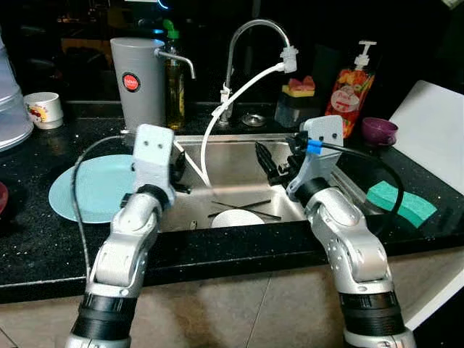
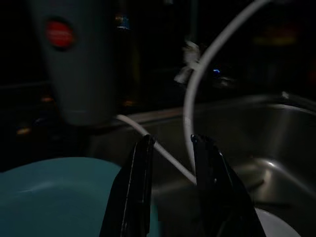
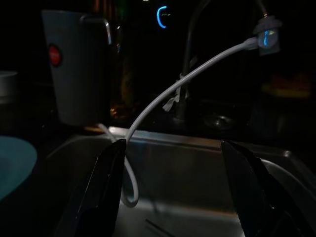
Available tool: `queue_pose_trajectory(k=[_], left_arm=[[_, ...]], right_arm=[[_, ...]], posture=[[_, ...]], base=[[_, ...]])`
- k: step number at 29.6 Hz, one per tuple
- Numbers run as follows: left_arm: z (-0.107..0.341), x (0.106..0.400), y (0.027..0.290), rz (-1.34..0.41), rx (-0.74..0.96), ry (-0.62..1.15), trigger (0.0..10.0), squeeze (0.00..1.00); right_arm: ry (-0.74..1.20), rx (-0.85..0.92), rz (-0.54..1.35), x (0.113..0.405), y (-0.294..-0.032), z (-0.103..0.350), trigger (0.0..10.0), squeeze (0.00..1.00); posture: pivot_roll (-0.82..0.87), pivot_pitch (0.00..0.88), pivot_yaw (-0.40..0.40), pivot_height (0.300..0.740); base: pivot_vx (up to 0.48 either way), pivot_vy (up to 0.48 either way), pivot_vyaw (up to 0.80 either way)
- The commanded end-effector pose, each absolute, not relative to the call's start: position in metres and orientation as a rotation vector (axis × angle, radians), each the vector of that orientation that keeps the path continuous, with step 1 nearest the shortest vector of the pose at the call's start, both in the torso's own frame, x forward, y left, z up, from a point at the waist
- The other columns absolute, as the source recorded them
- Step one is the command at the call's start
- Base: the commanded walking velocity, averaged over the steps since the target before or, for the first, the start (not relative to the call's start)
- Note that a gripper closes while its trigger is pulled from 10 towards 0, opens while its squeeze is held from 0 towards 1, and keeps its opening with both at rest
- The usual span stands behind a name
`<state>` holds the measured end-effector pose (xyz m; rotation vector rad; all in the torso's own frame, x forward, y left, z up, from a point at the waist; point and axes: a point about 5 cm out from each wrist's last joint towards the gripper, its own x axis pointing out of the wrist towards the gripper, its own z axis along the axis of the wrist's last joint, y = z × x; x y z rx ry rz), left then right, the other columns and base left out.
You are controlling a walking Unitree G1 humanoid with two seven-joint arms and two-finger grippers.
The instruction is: Kitchen organization
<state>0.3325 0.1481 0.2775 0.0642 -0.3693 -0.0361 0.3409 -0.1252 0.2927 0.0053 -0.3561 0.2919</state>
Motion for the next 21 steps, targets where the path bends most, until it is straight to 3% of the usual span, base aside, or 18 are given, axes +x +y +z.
queue_pose_trajectory(k=[1,9,18,21], left_arm=[[0.275,0.330,0.157,0.013,0.073,-0.354,10.0,0.00],[0.271,0.318,0.194,0.255,0.113,-0.338,10.0,0.00],[0.272,0.305,0.225,0.412,0.112,-0.330,10.0,0.00],[0.273,0.293,0.248,0.578,0.113,-0.331,10.0,0.00]], right_arm=[[-0.374,0.018,0.283,0.341,-0.126,0.295,10.0,0.00],[-0.378,0.031,0.282,0.344,-0.122,0.296,10.0,0.00],[-0.377,0.032,0.267,0.345,-0.125,0.295,10.0,0.00],[-0.373,0.035,0.264,0.346,-0.126,0.293,10.0,0.00]], posture=[[0.10,0.102,-0.100,0.740],[0.11,0.096,-0.105,0.740],[0.11,0.097,-0.098,0.740],[0.12,0.102,-0.098,0.740]], base=[[0.000,0.000,0.00],[0.000,0.000,0.00],[0.000,0.000,0.00],[0.000,0.000,0.00]])
